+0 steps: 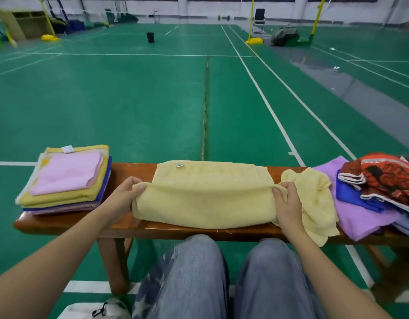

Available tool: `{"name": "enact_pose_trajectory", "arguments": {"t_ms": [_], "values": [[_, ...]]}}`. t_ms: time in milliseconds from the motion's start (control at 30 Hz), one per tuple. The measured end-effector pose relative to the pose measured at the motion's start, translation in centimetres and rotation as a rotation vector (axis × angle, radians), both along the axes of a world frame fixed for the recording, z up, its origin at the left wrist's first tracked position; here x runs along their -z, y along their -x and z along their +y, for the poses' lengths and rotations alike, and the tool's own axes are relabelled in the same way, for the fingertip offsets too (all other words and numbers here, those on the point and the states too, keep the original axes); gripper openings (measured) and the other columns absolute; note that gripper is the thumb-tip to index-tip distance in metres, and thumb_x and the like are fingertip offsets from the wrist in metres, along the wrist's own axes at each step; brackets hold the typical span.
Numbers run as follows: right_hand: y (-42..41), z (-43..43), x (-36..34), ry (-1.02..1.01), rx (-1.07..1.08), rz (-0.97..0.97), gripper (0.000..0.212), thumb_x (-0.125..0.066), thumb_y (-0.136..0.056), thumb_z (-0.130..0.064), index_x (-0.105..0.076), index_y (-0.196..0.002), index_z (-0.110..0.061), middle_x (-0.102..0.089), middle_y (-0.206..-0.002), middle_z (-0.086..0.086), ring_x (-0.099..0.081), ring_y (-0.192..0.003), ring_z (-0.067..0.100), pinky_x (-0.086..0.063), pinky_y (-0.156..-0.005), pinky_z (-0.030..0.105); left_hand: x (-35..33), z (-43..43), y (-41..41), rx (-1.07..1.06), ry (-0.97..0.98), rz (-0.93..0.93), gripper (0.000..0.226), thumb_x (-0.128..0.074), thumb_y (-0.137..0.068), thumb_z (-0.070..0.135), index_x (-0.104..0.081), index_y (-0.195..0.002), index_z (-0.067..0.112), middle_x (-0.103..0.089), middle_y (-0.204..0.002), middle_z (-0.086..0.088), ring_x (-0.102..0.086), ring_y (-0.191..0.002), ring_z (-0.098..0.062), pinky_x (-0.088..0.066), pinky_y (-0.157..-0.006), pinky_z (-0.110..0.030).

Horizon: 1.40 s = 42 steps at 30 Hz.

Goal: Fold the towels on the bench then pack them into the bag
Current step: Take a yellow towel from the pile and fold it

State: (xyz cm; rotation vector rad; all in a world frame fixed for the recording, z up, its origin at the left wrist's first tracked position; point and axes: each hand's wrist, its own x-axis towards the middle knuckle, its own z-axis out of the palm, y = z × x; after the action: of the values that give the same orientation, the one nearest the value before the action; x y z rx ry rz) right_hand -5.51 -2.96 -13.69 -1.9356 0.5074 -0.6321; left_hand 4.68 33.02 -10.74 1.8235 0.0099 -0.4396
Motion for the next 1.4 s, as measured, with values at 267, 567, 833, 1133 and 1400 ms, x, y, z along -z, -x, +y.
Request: {"name": "enact_pose_trajectory", "arguments": {"t_ms": [267,567,833,1133,1400], "values": [[3.2,0.7,0.5,-0.026,0.027,-0.024,0.006,-0.047,-0.097,-0.013,-0.043,-0.100,-0.010,-0.048,-0.096,0.001,-0.043,-0.093,0.015,-0.029,-0.069,0.018,0.2,0.3,2.0,0.059,0.045,0.146,0.015,-0.042,-0.099,0.029,-0.042,-0.105,0.015,-0.050,-0.107,-0.010,-0.053,-0.091,-0.024,-0.048,-0.068,-0.034],[6.7,1.4,-0.2,-0.017,0.026,-0.089,0.004,-0.048,-0.097,-0.012,-0.044,-0.097,-0.010,-0.048,-0.087,-0.003,-0.044,-0.089,0.016,-0.030,-0.068,0.020,-1.1,1.7,5.0,0.117,0.089,0.276,0.011,-0.042,-0.098,0.032,-0.041,-0.099,0.021,-0.046,-0.116,-0.014,-0.052,-0.099,-0.032,-0.051,-0.069,-0.042],[1.9,1.1,-2.0,0.079,0.059,-0.097,0.010,-0.048,-0.097,-0.018,-0.043,-0.091,-0.012,-0.045,-0.074,-0.010,-0.041,-0.065,0.001,-0.034,-0.057,0.012,-1.0,0.0,1.2,-0.102,-0.060,-0.134,0.020,-0.048,-0.096,0.028,-0.049,-0.104,0.009,-0.053,-0.096,-0.005,-0.054,-0.086,-0.019,-0.047,-0.066,-0.029],[-6.5,-0.5,0.0,0.154,0.149,0.049,0.015,-0.041,-0.100,-0.025,-0.040,-0.091,-0.013,-0.045,-0.066,-0.008,-0.041,-0.058,0.007,-0.027,-0.052,0.031,1.9,-4.7,-7.0,-0.348,-0.309,-0.319,0.026,-0.051,-0.096,0.026,-0.049,-0.113,0.008,-0.053,-0.104,-0.005,-0.051,-0.100,-0.023,-0.041,-0.082,-0.033],[-9.8,-2.3,4.5,0.402,0.154,0.328,0.011,-0.043,-0.099,-0.026,-0.042,-0.092,-0.018,-0.054,-0.082,0.000,-0.051,-0.072,0.018,-0.035,-0.060,0.028,6.5,-6.8,-10.1,-0.158,-0.908,-0.526,0.019,-0.038,-0.100,0.030,-0.043,-0.103,0.013,-0.057,-0.086,-0.004,-0.054,-0.075,-0.027,-0.048,-0.064,-0.040]]}}
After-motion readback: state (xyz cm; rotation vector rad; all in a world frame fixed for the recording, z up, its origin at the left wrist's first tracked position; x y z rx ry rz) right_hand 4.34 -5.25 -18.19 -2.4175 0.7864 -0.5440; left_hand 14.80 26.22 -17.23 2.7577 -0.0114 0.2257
